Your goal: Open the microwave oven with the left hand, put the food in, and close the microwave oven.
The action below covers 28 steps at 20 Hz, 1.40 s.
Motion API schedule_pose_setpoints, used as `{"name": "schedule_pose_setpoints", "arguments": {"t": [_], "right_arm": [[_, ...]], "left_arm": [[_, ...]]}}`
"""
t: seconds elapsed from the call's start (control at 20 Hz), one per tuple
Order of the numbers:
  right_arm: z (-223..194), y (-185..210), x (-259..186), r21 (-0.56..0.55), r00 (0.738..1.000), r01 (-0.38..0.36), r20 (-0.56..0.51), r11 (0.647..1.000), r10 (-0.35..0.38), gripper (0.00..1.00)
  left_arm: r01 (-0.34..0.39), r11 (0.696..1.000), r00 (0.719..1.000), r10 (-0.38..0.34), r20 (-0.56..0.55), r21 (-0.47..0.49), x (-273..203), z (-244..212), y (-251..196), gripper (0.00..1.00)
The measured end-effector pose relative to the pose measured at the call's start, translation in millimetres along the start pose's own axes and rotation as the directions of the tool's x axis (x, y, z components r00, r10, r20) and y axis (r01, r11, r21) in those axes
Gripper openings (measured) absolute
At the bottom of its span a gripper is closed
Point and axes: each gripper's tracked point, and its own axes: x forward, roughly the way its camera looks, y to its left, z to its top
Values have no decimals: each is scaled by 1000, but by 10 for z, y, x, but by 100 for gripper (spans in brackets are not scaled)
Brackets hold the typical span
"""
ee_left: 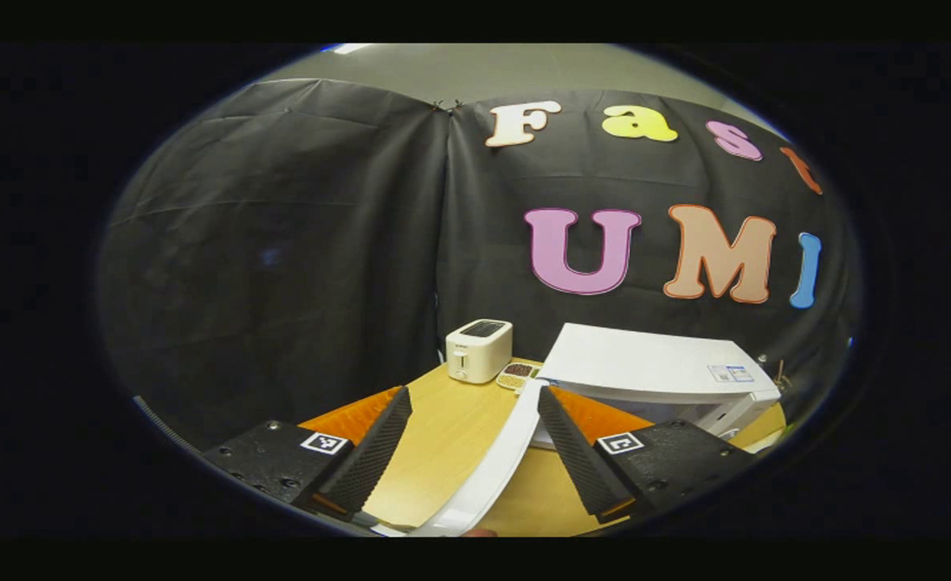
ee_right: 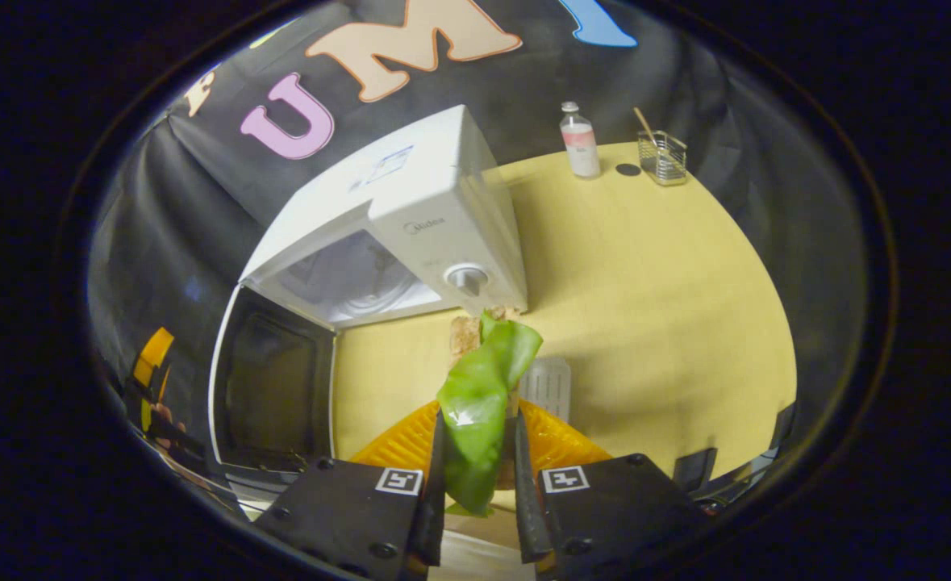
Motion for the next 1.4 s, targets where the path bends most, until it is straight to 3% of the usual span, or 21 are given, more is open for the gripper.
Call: {"name": "schedule_pose_setpoints", "arguments": {"t": [0.3, 0.35, 0.5, 0.75, 0.95, 1.0, 1.15, 1.25, 1.4], "right_arm": [[-75, 605, 54, -11, 997, -66, 49, 998, 67, 39], [-99, 723, 81, -13, 996, -76, 55, 997, 77, 32], [-166, 1025, 162, -7, 993, -94, 64, 996, 94, 32], [-216, 1531, 351, 52, 985, -141, 105, 989, 135, 33], [-141, 1978, 582, 139, 961, -228, 192, 964, 200, 32], [-120, 2049, 661, 161, 955, -242, 213, 957, 206, 39], [-8, 2136, 960, 185, 946, -233, 270, 955, 179, 39], [21, 2137, 1172, 161, 949, -203, 276, 966, 153, 39], [164, 2232, 1363, 130, 933, -207, 325, 970, 156, 39]], "left_arm": [[28, 1000, 1000, -28, 7, 15, 124, 40, 120, 96], [37, 999, 999, -37, 9, 18, 149, 40, 142, 96], [65, 997, 998, -65, -4, 29, 220, 9, 200, 96], [83, 994, 996, -81, -34, 77, 369, -46, 345, 96], [112, 991, 993, -108, -53, 77, 447, -94, 403, 96], [118, 990, 992, -114, -53, 77, 463, -96, 426, 96], [124, 989, 991, -120, -56, 84, 514, -113, 483, 96], [120, 989, 992, -115, -57, 91, 536, -114, 550, 96], [110, 990, 992, -104, -67, 88, 570, -143, 623, 96]]}}
